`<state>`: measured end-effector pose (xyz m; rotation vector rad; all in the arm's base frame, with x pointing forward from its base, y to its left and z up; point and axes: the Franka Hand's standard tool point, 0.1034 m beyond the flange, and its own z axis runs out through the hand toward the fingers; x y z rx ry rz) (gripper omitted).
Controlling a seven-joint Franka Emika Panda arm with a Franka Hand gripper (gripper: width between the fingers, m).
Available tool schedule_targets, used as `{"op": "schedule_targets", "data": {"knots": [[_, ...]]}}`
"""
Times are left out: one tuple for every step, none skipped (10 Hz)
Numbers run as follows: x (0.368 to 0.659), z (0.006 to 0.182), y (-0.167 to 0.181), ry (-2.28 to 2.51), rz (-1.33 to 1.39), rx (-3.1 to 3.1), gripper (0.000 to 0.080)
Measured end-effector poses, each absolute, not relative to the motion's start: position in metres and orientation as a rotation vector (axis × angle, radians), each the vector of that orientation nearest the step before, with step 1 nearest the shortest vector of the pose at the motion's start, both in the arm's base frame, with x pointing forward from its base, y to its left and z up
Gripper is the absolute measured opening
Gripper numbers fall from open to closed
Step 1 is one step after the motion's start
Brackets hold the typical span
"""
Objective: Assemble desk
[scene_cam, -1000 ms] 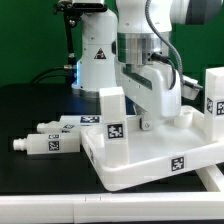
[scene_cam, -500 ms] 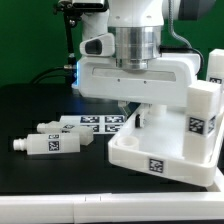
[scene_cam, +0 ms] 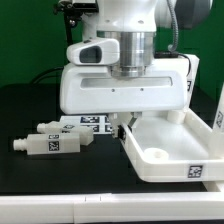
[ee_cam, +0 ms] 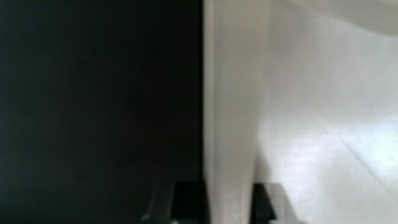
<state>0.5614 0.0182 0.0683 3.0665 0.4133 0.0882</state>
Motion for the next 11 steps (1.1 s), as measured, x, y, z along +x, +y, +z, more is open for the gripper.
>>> {"op": "schedule_targets", "data": {"knots": [[0.562, 0.069, 0.023, 0.595, 0.079, 3.019, 0.0055], [0.56, 0.067, 0.018, 0.646, 0.069, 3.007, 0.0055], [0.56, 0.067, 0.015, 0.724, 0.06, 2.98, 0.0055], [0.563, 0.067, 0.008, 0.942, 0.04, 2.909, 0.0055], [0.574, 0.069, -0.009, 1.145, 0.018, 2.839, 0.0055], [0.593, 0.074, -0.025, 1.345, 0.01, 2.743, 0.0055], [0.604, 0.074, -0.029, 1.577, -0.011, 2.609, 0.0055], [0.605, 0.073, -0.025, 1.733, -0.026, 2.519, 0.0055], [0.603, 0.071, -0.028, 1.763, -0.038, 2.492, 0.0055], [0.603, 0.071, -0.033, 1.814, -0.058, 2.441, 0.0055], [0.603, 0.071, -0.036, 1.903, -0.081, 2.36, 0.0055]]}}
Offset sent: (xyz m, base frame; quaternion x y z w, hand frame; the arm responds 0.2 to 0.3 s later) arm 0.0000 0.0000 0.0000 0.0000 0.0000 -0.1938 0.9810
